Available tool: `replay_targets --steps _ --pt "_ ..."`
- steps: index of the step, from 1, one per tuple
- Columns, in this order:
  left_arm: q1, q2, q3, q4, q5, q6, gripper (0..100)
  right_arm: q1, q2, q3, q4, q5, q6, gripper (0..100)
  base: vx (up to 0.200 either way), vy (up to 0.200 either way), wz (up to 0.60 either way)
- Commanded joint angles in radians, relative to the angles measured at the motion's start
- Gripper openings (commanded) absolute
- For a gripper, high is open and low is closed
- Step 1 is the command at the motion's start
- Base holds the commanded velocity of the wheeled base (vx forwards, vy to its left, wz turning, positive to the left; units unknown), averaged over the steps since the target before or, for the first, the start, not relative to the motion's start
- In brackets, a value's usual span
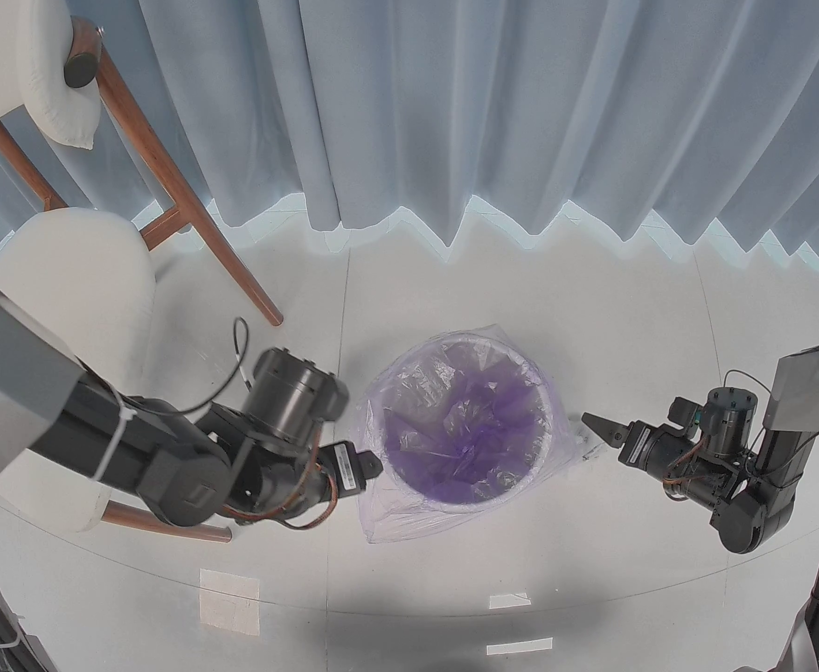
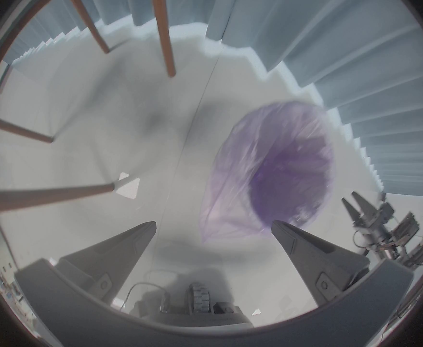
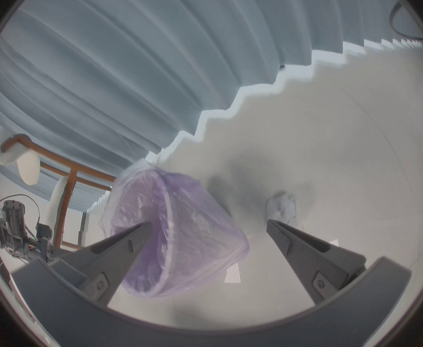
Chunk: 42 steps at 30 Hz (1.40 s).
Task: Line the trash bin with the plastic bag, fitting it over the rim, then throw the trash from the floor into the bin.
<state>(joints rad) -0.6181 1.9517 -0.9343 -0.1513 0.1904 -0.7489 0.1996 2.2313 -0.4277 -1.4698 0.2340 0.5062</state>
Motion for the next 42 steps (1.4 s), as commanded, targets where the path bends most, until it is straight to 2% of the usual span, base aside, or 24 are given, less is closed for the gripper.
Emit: replay_targets --steps 1,2,6,13,19,21,25,31,37,42 --pt "0.107 -0.085 -0.023 -0.068 -0.040 0.117 100 -0.015 -0.065 -0.022 -0.001 -0.004 -0.001 100 0.000 0.000 0.00" --pt "0.120 -0.071 -0.047 -0.082 -0.066 0.166 100 -0.012 -0.078 -0.014 0.002 -0.015 -0.001 100 0.000 0.000 0.00" --pt "0.104 -0.034 -0.097 -0.088 -0.126 0.181 100 -0.008 -0.085 -0.003 -0.006 -0.045 0.000 100 0.000 0.000 0.00" --pt "0.077 0.087 -0.210 -0.129 -0.121 0.195 100 0.009 -0.130 0.029 -0.006 -0.062 0.003 100 0.000 0.000 0.00" --pt "0.067 0.142 -0.271 -0.131 -0.118 0.284 100 0.064 -0.136 0.076 -0.021 -0.091 0.051 100 0.000 0.000 0.00" --pt "0.067 0.154 -0.276 -0.131 -0.112 0.309 100 0.070 -0.134 0.081 -0.034 -0.098 0.061 100 0.000 0.000 0.00" --pt "0.080 0.191 -0.282 -0.188 -0.055 0.447 100 0.072 -0.125 0.081 -0.049 -0.104 0.066 100 0.000 0.000 0.00" --pt "0.087 0.246 -0.287 -0.287 -0.042 0.540 100 0.072 -0.127 0.079 -0.050 -0.104 0.064 100 0.000 0.000 0.00" --pt "0.087 0.288 -0.291 -0.326 -0.037 0.545 100 0.072 -0.128 0.092 -0.057 -0.104 0.066 100 0.000 0.000 0.00" --pt "0.089 0.283 -0.293 -0.327 -0.003 0.545 100 0.072 -0.125 0.106 -0.057 -0.104 0.066 100 0.000 0.000 0.00"
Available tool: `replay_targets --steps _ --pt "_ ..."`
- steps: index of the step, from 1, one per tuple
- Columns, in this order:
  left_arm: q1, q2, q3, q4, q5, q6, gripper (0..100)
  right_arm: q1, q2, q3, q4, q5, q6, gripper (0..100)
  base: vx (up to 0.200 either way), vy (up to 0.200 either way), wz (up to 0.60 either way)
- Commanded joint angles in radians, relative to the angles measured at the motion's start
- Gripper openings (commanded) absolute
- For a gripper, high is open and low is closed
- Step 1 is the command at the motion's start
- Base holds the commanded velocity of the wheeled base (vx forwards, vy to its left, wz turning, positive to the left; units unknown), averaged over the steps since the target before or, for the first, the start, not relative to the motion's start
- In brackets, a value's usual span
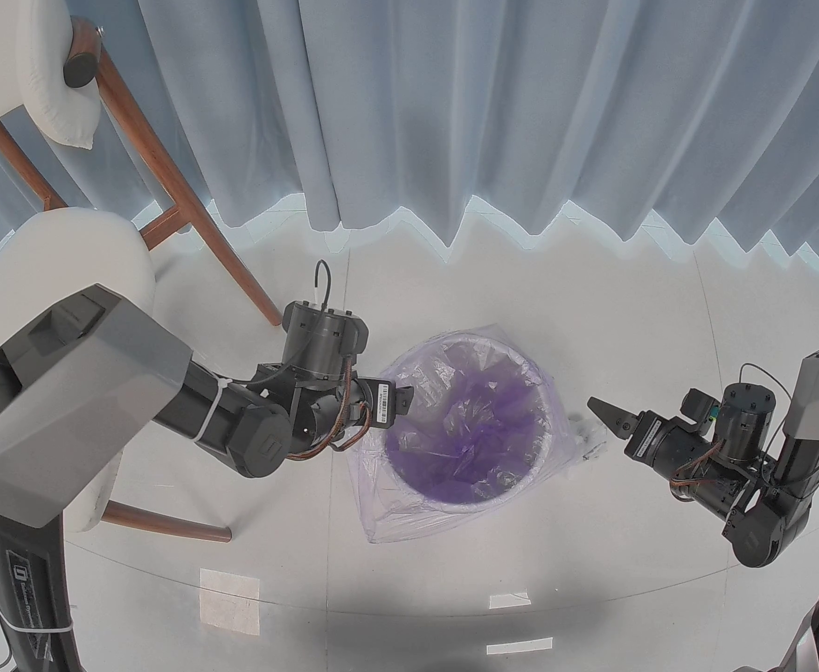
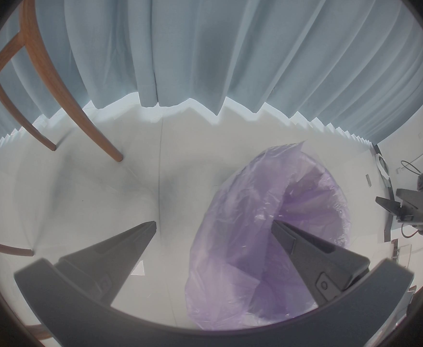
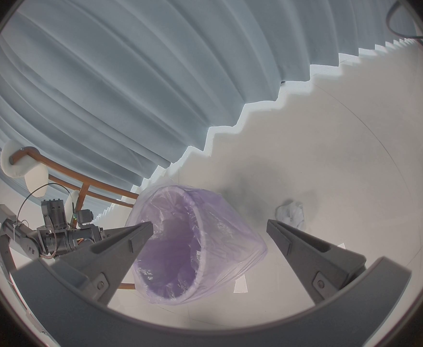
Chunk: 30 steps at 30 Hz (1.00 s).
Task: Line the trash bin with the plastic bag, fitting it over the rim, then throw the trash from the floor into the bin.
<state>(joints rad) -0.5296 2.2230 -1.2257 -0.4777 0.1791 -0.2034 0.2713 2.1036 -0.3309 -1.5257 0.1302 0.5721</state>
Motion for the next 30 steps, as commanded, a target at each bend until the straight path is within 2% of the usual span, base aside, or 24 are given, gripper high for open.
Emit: replay_targets --steps 1,2,10,19,30 --pt "0.005 0.009 -0.001 -0.001 0.010 -0.001 100 0.000 0.004 0.009 -0.001 0.000 0.000 100 0.000 0.000 0.00" --pt "0.008 0.006 0.000 -0.001 0.010 -0.001 0 0.000 0.004 0.009 -0.001 0.000 0.000 100 0.000 0.000 0.00" --pt "0.063 0.001 -0.017 -0.009 0.022 -0.007 0 0.014 0.001 0.030 -0.002 0.000 -0.001 100 0.000 0.000 0.00" --pt "0.072 0.026 -0.028 -0.036 0.022 -0.008 0 0.036 0.015 0.061 -0.040 -0.001 -0.001 100 0.000 0.000 0.00" --pt "0.112 0.195 -0.178 -0.035 0.031 -0.021 0 0.036 0.013 0.061 -0.040 -0.001 -0.005 100 0.000 0.000 0.00"
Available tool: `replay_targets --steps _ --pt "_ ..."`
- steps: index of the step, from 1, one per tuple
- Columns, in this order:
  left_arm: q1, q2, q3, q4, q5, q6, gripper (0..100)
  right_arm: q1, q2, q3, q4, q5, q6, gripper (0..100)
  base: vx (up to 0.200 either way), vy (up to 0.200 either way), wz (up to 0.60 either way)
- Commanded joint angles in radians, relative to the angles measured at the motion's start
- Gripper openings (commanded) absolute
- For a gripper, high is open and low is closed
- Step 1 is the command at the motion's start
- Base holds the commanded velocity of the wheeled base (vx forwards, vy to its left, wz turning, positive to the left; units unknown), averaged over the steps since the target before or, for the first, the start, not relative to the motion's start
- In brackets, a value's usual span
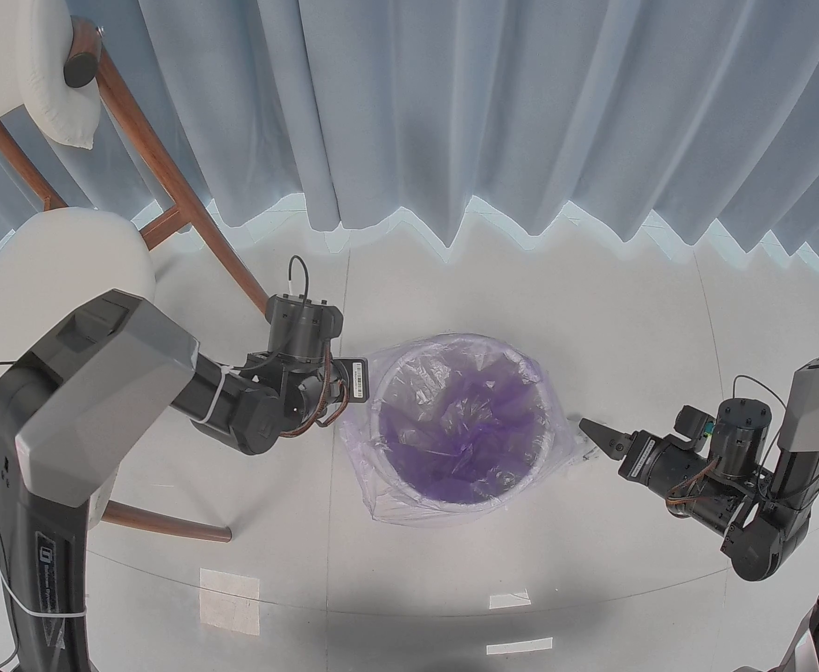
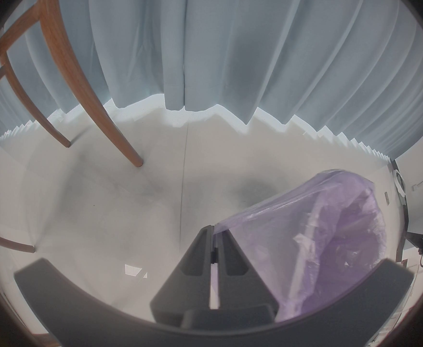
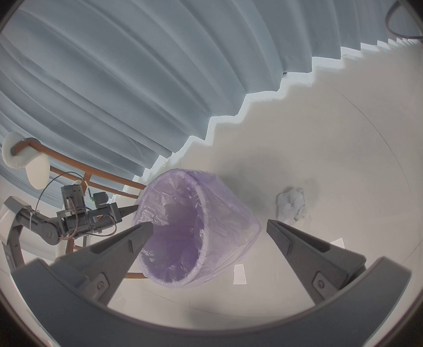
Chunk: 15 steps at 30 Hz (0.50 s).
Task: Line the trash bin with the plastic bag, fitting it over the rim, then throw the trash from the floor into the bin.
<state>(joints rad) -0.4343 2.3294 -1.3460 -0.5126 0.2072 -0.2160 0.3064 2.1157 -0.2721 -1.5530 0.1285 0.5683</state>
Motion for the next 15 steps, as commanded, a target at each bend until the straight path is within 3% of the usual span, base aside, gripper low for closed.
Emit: replay_targets --steps 1,15 --pt "0.017 0.097 -0.067 0.002 0.003 -0.014 0 0.000 0.000 0.004 -0.013 -0.004 -0.001 100 0.000 0.000 0.00" --pt "0.019 0.177 -0.076 0.003 0.009 -0.046 0 0.008 0.001 0.004 -0.013 -0.036 0.002 100 0.000 0.000 0.00"
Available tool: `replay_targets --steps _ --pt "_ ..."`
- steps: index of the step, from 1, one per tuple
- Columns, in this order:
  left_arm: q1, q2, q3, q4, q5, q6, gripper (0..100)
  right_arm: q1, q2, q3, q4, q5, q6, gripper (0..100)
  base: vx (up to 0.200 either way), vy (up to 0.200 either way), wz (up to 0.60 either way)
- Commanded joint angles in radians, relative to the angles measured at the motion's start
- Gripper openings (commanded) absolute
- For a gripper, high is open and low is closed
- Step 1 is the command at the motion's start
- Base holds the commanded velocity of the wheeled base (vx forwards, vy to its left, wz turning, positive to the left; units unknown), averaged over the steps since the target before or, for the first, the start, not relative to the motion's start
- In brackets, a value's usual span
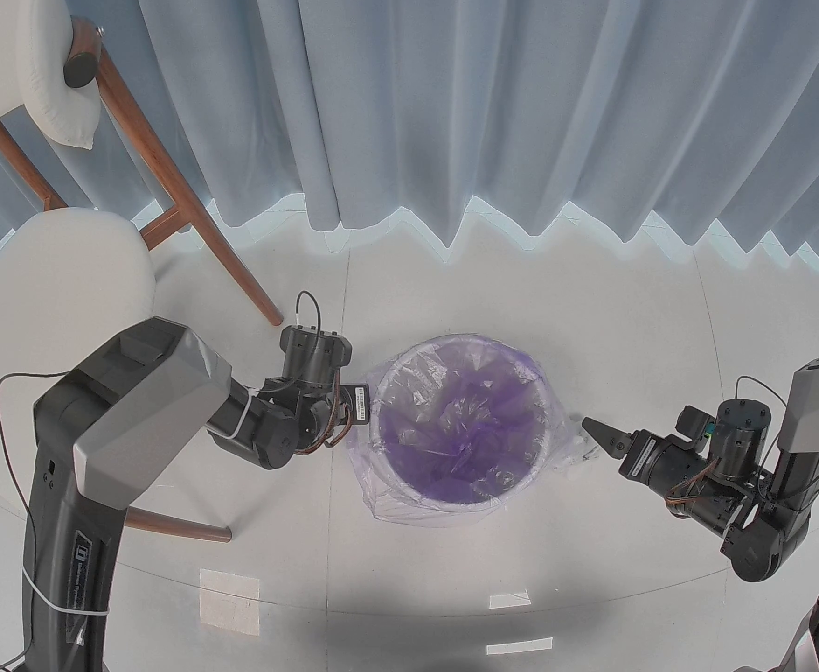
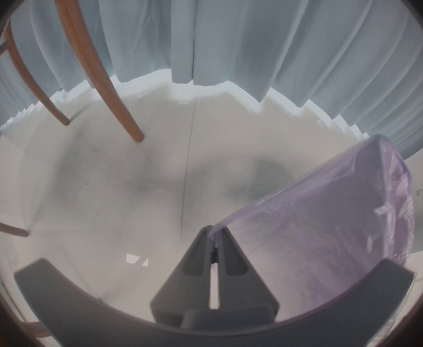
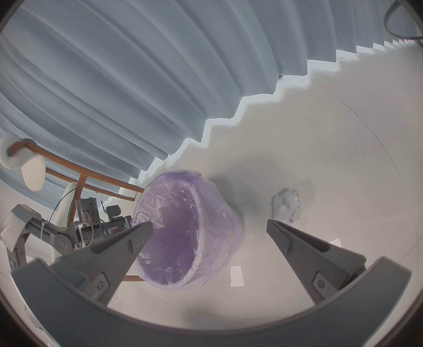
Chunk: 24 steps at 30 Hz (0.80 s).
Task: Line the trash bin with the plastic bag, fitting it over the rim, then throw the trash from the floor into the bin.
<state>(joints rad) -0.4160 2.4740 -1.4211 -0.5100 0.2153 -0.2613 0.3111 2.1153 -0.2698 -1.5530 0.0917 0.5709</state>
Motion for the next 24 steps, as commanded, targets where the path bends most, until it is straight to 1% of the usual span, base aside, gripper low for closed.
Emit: replay_targets --steps 1,9,13,18,19,24 --pt "0.000 0.042 -0.001 -0.001 0.001 -0.001 0 0.003 0.003 0.001 -0.013 0.000 0.001 100 0.000 0.000 0.00" --pt "-0.012 0.023 0.002 -0.004 0.010 -0.029 0 -0.003 0.012 -0.016 -0.013 0.000 0.000 100 0.000 0.000 0.00" --pt "-0.003 -0.075 0.030 -0.001 0.019 -0.032 0 0.000 0.012 -0.009 -0.013 0.000 -0.002 100 0.000 0.000 0.00" --pt "-0.001 -0.130 0.083 -0.005 0.021 -0.029 0 0.002 0.020 -0.003 -0.013 0.000 0.000 100 0.000 0.000 0.00" --pt "0.000 -0.142 0.097 -0.005 0.021 -0.023 100 0.002 0.022 -0.005 -0.013 0.000 0.000 100 0.000 0.000 0.00" --pt "0.000 -0.176 0.131 -0.036 0.022 -0.023 100 0.000 0.020 -0.005 -0.015 0.000 -0.003 100 0.000 0.000 0.00"
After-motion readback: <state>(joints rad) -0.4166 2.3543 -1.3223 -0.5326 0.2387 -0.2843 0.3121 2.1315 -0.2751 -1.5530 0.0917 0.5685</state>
